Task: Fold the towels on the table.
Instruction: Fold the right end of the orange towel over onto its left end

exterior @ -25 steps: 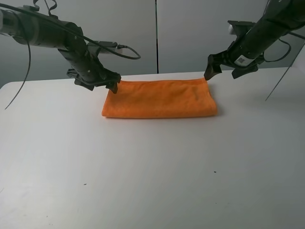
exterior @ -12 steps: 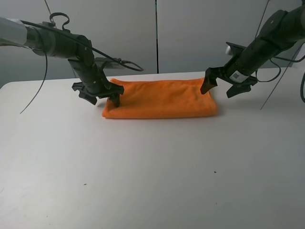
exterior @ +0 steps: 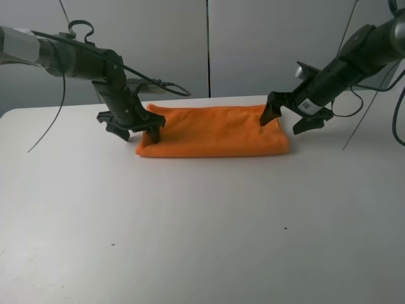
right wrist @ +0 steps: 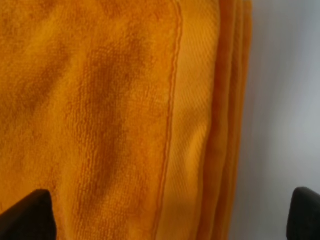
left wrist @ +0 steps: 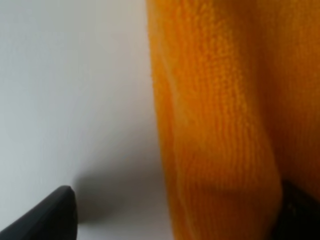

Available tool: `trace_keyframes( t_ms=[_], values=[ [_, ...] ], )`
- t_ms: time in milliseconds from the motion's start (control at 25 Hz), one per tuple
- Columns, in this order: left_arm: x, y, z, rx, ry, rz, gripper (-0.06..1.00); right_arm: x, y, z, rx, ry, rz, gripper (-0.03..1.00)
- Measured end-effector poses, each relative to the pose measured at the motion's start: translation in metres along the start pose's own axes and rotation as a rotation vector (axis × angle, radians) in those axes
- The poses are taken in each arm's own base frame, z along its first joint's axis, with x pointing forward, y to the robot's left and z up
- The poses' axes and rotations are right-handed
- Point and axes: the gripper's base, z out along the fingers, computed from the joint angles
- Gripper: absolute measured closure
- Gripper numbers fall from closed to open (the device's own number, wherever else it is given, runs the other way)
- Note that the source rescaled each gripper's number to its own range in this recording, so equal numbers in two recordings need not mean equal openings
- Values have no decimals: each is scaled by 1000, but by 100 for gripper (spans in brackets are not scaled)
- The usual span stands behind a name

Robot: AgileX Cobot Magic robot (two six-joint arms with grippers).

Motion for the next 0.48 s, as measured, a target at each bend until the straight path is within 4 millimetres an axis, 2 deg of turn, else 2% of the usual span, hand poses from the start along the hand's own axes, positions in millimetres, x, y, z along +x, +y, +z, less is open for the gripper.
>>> trace_keyframes(
  t_ms=[480],
  values=[
    [0,0,0,5,0,-5,-5,-3,-3,1,30,-29,-10,-3]
  ],
)
